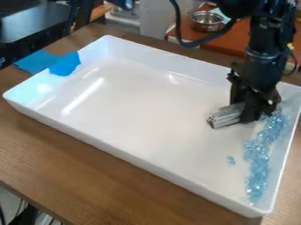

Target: Sweep into pile

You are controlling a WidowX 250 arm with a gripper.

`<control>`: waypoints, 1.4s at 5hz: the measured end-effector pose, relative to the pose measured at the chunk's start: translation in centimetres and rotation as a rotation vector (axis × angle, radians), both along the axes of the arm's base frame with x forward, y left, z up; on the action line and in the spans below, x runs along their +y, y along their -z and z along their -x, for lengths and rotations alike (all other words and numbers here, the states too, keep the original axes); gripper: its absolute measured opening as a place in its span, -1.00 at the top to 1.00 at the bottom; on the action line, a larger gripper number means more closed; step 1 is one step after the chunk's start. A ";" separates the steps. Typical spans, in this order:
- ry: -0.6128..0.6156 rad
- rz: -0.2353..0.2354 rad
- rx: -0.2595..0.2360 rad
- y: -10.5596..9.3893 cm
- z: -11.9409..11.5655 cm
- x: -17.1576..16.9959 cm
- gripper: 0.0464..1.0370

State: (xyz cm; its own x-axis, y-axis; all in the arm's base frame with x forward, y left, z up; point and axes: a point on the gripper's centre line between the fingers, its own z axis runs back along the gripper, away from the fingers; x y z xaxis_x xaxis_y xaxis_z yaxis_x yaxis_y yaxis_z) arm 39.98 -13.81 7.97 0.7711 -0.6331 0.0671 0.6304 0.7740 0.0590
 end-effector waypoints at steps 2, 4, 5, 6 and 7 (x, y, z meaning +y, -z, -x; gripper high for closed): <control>0.090 -0.018 0.003 0.0 3.3 1.3 0.33; 0.117 -0.009 0.025 -0.1 5.1 1.6 0.33; -0.004 0.025 0.089 -0.1 5.4 1.6 0.33; -0.155 0.078 0.127 -0.3 5.1 1.4 0.33; -0.237 0.110 0.144 -0.3 5.3 0.9 0.33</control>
